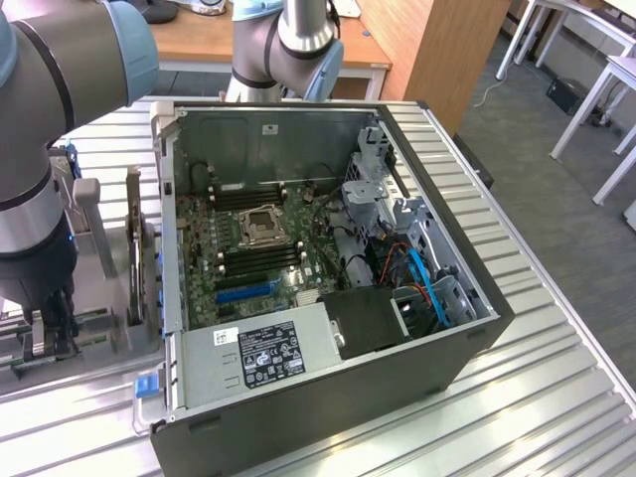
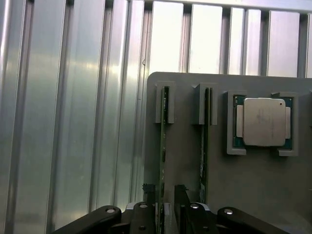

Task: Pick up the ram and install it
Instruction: 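Pick up the ram and move it above insertion slot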

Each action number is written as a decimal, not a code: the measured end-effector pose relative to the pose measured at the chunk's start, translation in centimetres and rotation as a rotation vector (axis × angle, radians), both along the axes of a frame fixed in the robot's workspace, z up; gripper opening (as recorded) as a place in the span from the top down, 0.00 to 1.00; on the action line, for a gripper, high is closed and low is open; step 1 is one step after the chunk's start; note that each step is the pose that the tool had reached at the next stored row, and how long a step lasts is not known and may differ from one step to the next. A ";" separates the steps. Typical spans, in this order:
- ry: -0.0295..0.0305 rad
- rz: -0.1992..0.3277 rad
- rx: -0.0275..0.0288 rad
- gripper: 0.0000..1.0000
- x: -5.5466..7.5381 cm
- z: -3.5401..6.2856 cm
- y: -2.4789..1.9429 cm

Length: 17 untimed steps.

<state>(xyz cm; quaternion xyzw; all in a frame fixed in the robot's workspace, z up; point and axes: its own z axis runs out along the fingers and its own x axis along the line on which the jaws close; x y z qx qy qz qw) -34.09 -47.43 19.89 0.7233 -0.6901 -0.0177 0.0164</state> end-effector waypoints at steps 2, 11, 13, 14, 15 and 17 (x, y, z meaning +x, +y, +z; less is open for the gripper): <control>0.0001 0.000 -0.0006 0.70 0.0 0.01 -0.05; 0.0001 0.000 -0.0021 0.70 0.0 0.01 -0.23; 0.0002 0.000 -0.0021 0.70 0.0 0.01 -0.28; 0.0002 0.000 -0.0020 0.70 0.0 0.01 -0.28; 0.0001 0.000 -0.0020 0.70 0.0 0.01 -0.28; 0.0001 0.000 -0.0020 0.70 0.0 0.01 -0.28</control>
